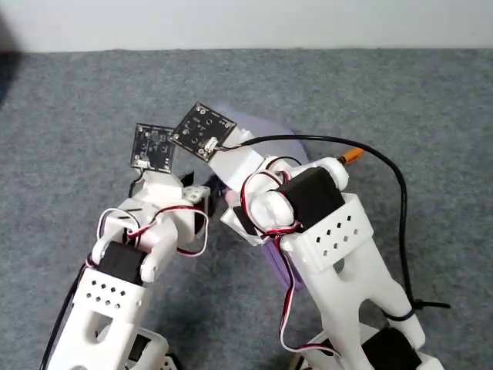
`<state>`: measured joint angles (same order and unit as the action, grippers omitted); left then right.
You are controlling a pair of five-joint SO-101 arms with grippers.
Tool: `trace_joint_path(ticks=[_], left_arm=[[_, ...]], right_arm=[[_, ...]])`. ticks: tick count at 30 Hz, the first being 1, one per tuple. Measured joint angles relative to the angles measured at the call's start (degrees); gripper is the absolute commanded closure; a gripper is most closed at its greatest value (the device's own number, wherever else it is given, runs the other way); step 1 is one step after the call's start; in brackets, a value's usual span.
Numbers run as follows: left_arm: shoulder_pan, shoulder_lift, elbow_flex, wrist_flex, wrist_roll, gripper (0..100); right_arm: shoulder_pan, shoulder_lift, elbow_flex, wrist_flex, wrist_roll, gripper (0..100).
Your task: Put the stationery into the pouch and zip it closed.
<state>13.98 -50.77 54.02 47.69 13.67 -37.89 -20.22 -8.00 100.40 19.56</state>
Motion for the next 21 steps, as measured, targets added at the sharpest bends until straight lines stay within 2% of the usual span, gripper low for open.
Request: trace_joint_path(ticks=[2, 10, 16, 21], left_arm=[[-0.53, 0.35, 0.00, -0.18, 0.00, 99], [-0.70, 0.35, 0.00, 0.00, 0.00, 99], [-0.70, 0.18, 0.00, 5.01, 0.00, 99], [-1.05, 0.26, -0.09, 9.05, 0.00, 99]], right_arm=[[-0.09, 0.00, 0.00, 0.00, 0.00, 99.1], [-0.88, 0.00, -0.18, 0.00, 0.00, 99.1], [-0.70, -1.41, -0.09, 0.00, 0.00, 99.1], [3.34, -3.08, -0.09, 0.00, 2.20, 99.1]])
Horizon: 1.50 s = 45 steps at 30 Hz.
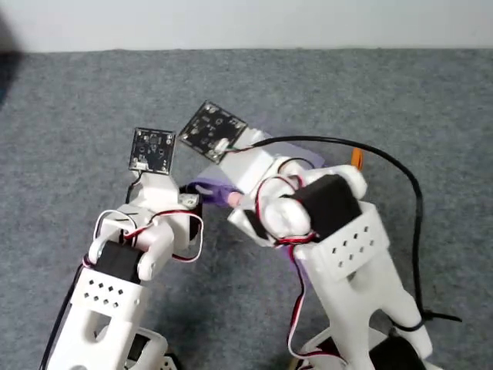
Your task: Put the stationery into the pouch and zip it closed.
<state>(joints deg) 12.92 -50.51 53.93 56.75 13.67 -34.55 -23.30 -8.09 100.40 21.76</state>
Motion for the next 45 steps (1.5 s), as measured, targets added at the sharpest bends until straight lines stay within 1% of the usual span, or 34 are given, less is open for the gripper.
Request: trace_joint_path(ticks=[8, 12, 20, 23, 27, 29, 30, 34, 36, 42, 45], left_arm=[[0.00, 0.09, -2.99, 4.04, 0.00, 99], [0.00, 0.09, -3.16, 4.31, 0.00, 99], [0.00, 0.09, -3.16, 4.40, 0.26, 99], [0.09, 0.09, -3.16, 4.40, 0.00, 99], [0.09, 0.09, -3.16, 4.40, 0.00, 99], [0.09, 0.09, -3.16, 4.31, 0.00, 97], [0.09, 0.09, -3.16, 4.31, 0.00, 94], [-0.09, 0.09, -3.16, 4.66, 0.00, 75], [-0.35, 0.09, -3.08, 4.57, 0.00, 71], [-0.88, 0.18, -3.08, 4.40, 1.23, 74], [0.18, 0.18, -1.93, 1.76, 1.32, 77]], right_arm=[[8.18, -2.02, -0.09, 0.00, 4.92, 99.1], [12.84, -4.84, -0.09, 0.09, 7.82, 99.1], [25.58, -6.95, -0.09, 0.18, 15.38, 99.1], [28.57, -6.95, -0.09, 0.18, 17.23, 99.1], [29.54, -6.95, -0.09, 0.18, 17.67, 99.1], [29.45, -6.95, -0.09, 0.18, 17.67, 99.1], [29.19, -6.95, -0.09, 0.18, 17.67, 99.1], [28.48, -7.03, -0.09, 0.18, 17.85, 99.1], [28.75, -7.12, -0.09, 0.18, 17.85, 99.1], [28.75, -7.12, -0.18, 0.18, 17.85, 99.1], [28.66, -7.12, -0.18, 0.18, 17.85, 99.1]])
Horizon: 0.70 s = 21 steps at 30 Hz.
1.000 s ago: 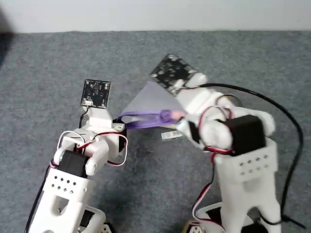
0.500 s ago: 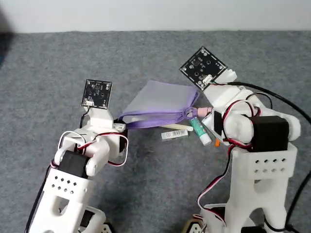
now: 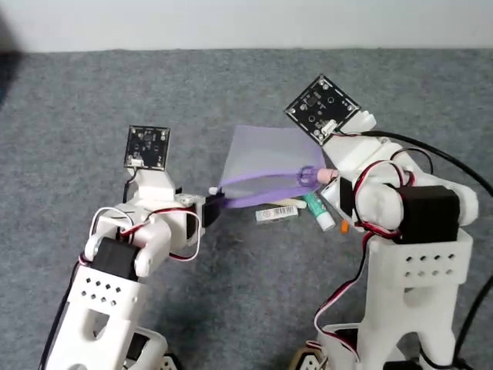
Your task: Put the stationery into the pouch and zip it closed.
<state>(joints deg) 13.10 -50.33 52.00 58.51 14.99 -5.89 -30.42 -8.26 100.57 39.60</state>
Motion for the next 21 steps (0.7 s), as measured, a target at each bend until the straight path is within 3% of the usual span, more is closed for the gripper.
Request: trace_joint_path(ticks=[8, 21], left_arm=[[4.48, 0.00, 1.85, -3.78, 0.44, 78], [4.92, 2.29, 1.49, -8.35, 0.44, 78]], right_arm=[[0.26, -0.44, 0.00, 0.00, 0.00, 99.1], [-3.43, -0.44, 0.00, 0.00, 0.00, 99.1]])
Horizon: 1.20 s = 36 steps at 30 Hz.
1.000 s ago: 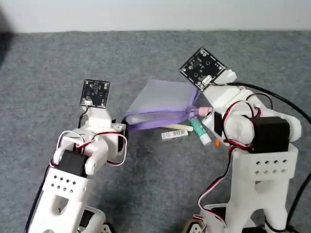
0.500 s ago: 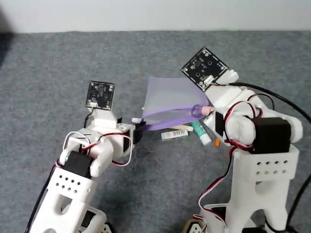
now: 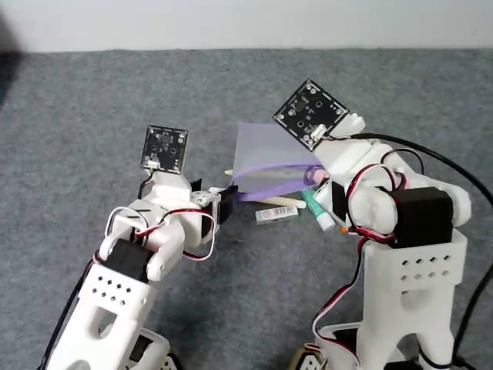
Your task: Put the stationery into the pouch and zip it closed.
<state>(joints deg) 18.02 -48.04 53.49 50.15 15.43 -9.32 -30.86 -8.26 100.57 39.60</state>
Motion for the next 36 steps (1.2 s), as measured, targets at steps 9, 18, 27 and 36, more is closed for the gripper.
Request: trace_joint_path(ticks=[9, 18, 27, 36], left_arm=[[4.13, 0.70, -7.56, 1.85, 0.00, 78], [6.77, 0.70, -10.64, 8.26, 0.00, 78], [2.46, 0.62, -9.85, 9.67, -0.44, 78], [-16.09, 0.62, -6.15, 10.90, -2.11, 78]], right_arm=[[-0.18, 0.00, 0.00, 0.00, 0.00, 99.1], [-0.53, 0.00, 0.00, 0.00, 0.00, 99.1], [-0.62, -0.09, 0.88, 0.00, -0.09, 99.1], [-1.32, 0.00, 19.78, 0.00, -8.26, 95.8]])
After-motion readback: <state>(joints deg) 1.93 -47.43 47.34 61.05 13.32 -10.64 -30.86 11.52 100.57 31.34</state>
